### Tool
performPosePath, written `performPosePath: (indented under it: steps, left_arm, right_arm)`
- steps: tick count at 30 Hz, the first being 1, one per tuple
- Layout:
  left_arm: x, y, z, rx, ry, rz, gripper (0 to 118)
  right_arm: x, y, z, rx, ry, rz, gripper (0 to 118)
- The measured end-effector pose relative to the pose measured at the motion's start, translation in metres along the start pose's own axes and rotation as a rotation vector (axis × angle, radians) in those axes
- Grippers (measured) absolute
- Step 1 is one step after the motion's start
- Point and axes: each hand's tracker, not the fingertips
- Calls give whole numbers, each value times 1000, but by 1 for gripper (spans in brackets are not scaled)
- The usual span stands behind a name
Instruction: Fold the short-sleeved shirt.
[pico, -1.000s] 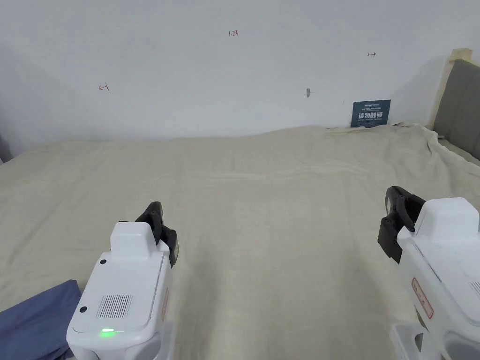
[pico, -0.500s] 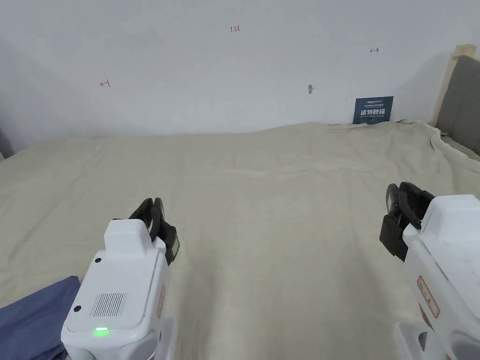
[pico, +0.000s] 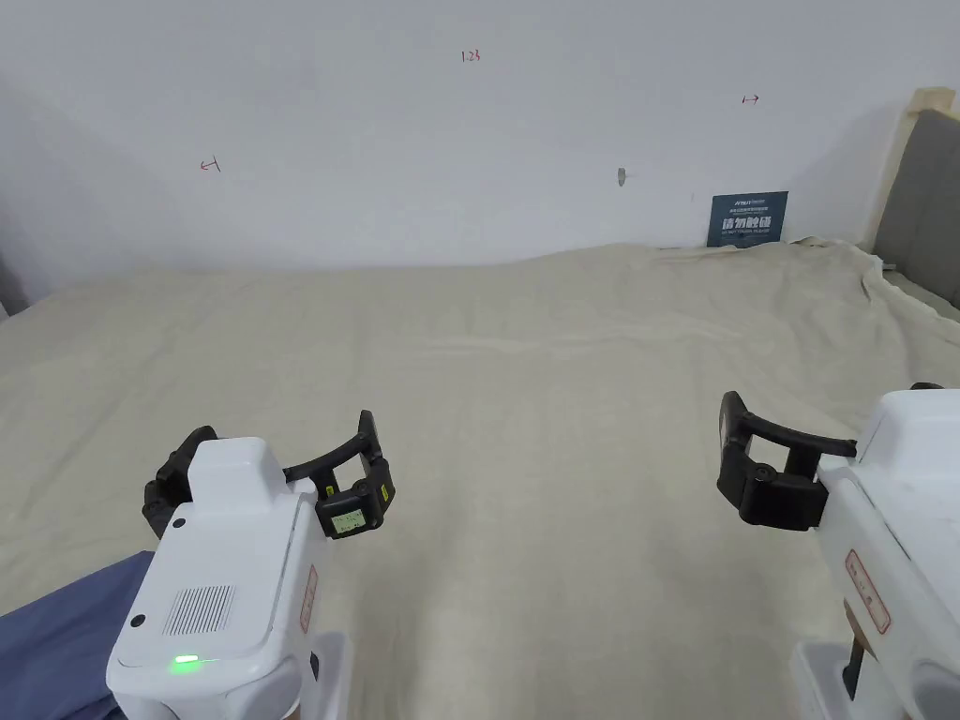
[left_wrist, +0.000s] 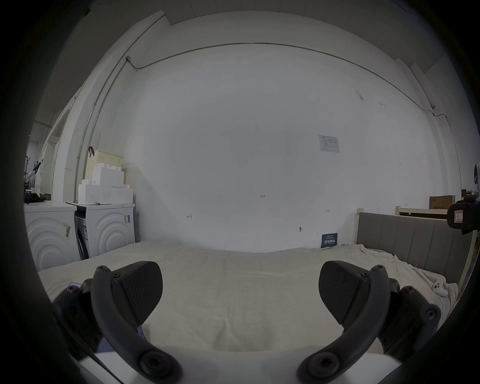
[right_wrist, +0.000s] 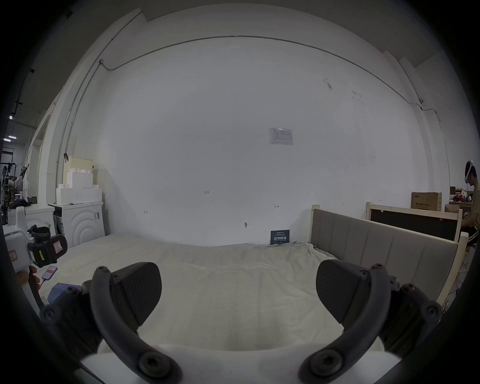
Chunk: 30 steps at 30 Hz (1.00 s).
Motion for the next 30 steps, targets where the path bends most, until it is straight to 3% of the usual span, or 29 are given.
performPosePath:
  steps: [30]
  left_arm:
    - [2,-2,-1,-4,-9,-1,118]
  right_arm:
    - [0,3,-1,3,1,-2,117]
